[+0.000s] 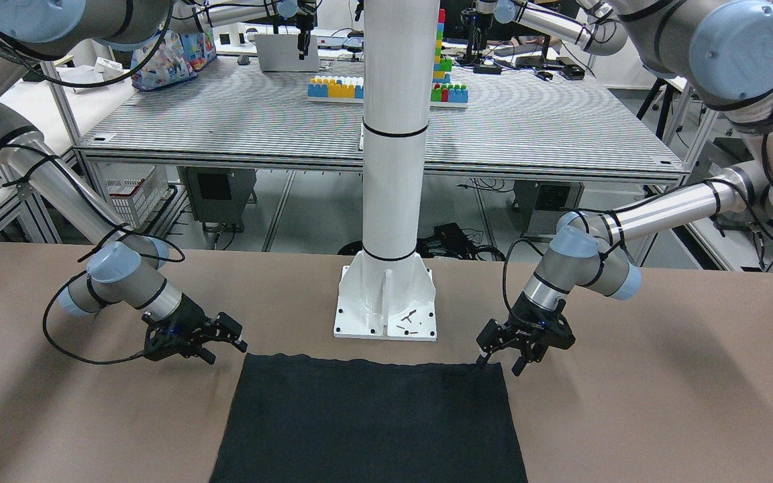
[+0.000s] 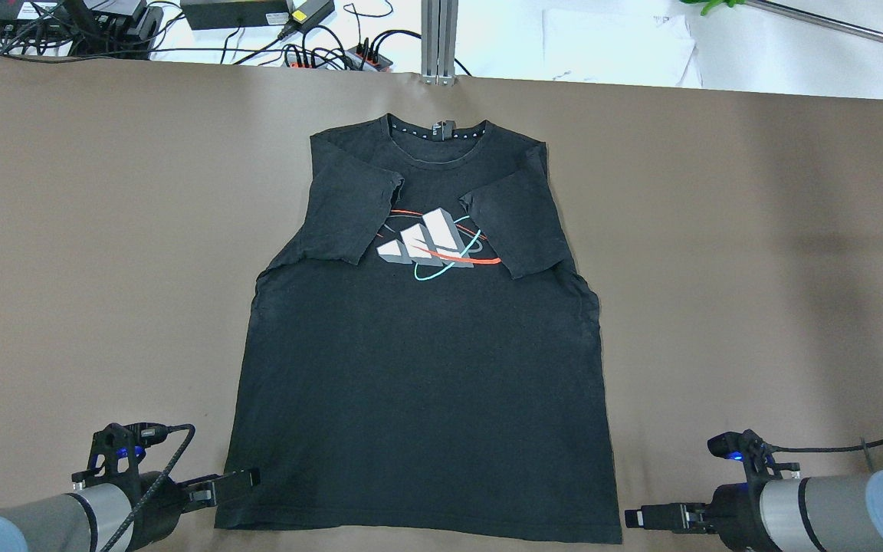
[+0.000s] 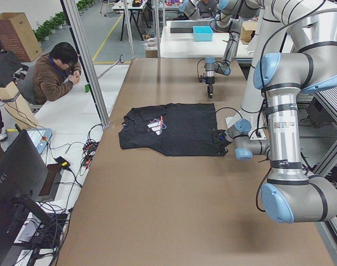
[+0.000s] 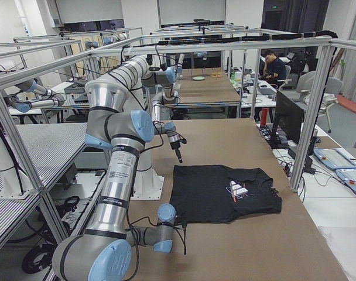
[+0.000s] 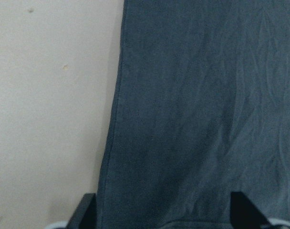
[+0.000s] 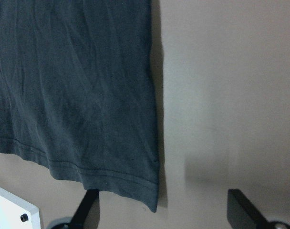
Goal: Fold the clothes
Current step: 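Grasp the hem corners nearest the robot with both grippers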
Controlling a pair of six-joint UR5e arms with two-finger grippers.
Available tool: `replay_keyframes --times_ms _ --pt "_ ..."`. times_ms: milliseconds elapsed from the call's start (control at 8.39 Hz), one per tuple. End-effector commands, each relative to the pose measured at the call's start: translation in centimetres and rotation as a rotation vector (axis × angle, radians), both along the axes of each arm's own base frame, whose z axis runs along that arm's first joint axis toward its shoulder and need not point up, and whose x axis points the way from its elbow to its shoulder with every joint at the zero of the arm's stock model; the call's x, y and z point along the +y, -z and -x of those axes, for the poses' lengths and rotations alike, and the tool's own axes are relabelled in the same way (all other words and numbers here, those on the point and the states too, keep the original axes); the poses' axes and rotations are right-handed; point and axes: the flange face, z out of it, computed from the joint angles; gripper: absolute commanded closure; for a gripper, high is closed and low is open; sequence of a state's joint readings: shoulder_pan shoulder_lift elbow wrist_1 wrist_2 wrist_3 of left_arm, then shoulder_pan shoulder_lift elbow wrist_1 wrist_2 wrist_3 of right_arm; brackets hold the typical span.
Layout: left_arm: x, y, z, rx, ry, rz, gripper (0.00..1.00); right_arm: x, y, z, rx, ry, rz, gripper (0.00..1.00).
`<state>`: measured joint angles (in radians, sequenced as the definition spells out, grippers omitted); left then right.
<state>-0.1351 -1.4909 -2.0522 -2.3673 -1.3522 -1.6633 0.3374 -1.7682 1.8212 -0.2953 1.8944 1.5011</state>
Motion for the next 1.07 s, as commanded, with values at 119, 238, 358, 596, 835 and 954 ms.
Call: replay_keyframes --times_ms 119,238,358,596,835,954 --pt "0.0 -0.5 0.0 -0.014 -0.003 -0.008 0.00 -0.2 2.3 3.4 0.021 0.001 0.006 0.06" --pt "0.0 -0.6 -0.1 -0.016 -0.003 -0.008 0.00 -0.2 2.4 3.5 0.021 0.001 0.006 0.06" --pt "0.0 -0.9 -0.2 -0.023 -0.004 -0.009 0.00 -0.2 2.3 3.7 0.022 0.004 0.007 0.06" --pt "0.0 -1.0 -0.2 -0.025 -0.005 -0.010 0.00 -0.1 2.6 4.5 0.031 0.012 0.009 0.09" --pt "-0.1 -1.4 -0.4 -0.031 -0.005 -0.009 0.00 0.2 3.1 5.6 0.046 0.022 0.014 0.15" --pt "0.0 -1.4 -0.5 -0.032 -0.006 -0.009 0.00 0.2 3.2 5.7 0.045 0.020 0.023 0.38"
